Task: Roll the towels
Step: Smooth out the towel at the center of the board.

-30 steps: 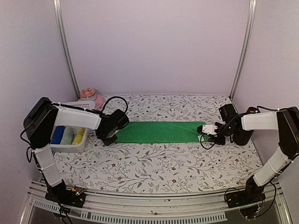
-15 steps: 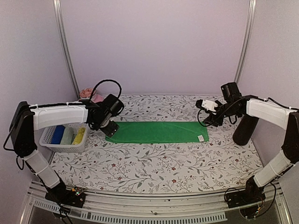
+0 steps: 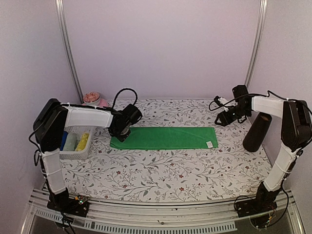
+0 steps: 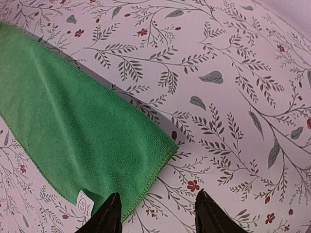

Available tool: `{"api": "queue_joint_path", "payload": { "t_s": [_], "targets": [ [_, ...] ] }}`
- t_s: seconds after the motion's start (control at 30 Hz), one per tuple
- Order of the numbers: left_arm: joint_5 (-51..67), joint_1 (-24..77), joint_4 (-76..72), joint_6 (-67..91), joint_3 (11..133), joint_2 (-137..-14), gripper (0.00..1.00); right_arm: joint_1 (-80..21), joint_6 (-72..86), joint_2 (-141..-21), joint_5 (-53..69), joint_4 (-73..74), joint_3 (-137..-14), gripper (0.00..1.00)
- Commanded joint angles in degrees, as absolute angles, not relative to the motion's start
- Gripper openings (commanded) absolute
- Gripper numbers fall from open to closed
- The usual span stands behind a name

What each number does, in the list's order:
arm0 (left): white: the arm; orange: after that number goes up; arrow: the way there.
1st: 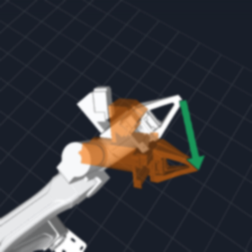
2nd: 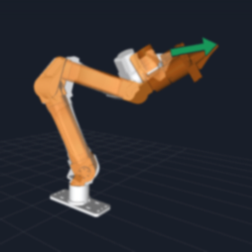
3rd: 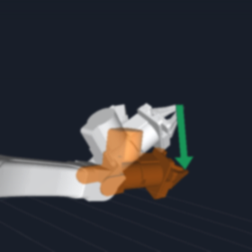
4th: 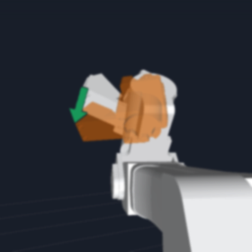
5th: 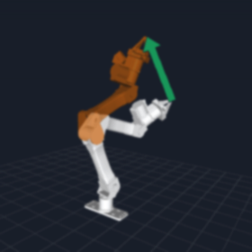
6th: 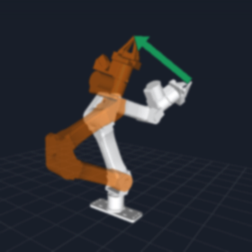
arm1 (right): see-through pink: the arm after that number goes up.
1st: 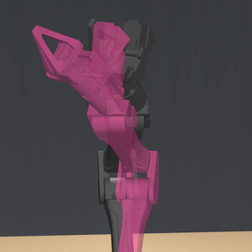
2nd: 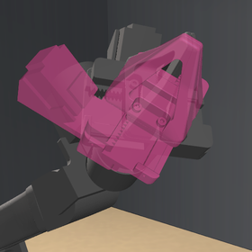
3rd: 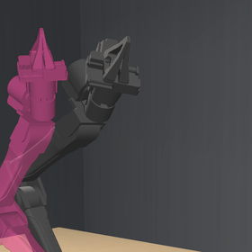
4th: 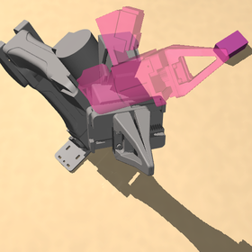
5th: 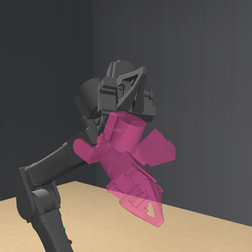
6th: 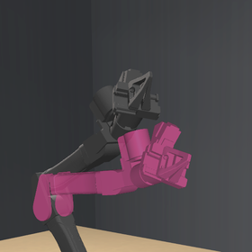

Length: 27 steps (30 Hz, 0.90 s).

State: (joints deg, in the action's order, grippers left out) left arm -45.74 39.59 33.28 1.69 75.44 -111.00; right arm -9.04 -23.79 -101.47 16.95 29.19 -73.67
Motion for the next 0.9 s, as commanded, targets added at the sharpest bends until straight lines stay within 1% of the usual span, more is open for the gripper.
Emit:
{"api": "queue_joint_path", "payload": {
  "t_s": [0.0, 0.1, 0.17, 0.2, 0.33, 0.4, 0.47, 0.67, 0.87],
  "targets": [
    [-49.7, 38.84, 31.74, 3.52, 74.07, -114.79, 0.69, -8.34, -19.57, -102.92, 23.64, 28.87, -71.62, 0.49],
    [-50.49, 38.34, 33.34, 5.34, 73.45, -115.74, 0.56, -8.49, -19.3, -104.68, 26.68, 29.28, -72.39, 0.41],
    [-50.33, 38.41, 34.42, 6.57, 72.58, -115.35, 0.51, -8.76, -19.53, -105.96, 27.65, 30.34, -72.91, 0.35],
    [-50.0, 38.41, 34.99, 7.25, 72.12, -115.15, 0.49, -8.93, -19.78, -106.45, 27.85, 30.81, -72.9, 0.33],
    [-49.59, 38.4, 36.47, 8.81, 70.21, -114.37, 0.47, -9.17, -20.47, -107.52, 27.95, 32.05, -72.06, 0.28],
    [-49.48, 38.4, 37.47, 9.41, 69.88, -114.92, 0.43, -9.15, -20.8, -108.03, 28.19, 33.25, -71.94, 0.24],
    [-49.13, 38.53, 38.18, 10.01, 69.74, -115.43, 0.41, -9.16, -21.39, -108.0, 29.57, 34.63, -71.75, 0.22],
    [-47.66, 39.01, 38.23, 10.52, 68.67, -116.24, 0.39, -9.94, -24.47, -106.32, 32.43, 38.23, -68.52, 0.22],
    [-47.65, 39.0, 38.49, 11.17, 68.52, -118.72, 0.39, -10.15, -23.73, -109.11, 28.82, 36.03, -67.58, 0.22]
  ]
}}
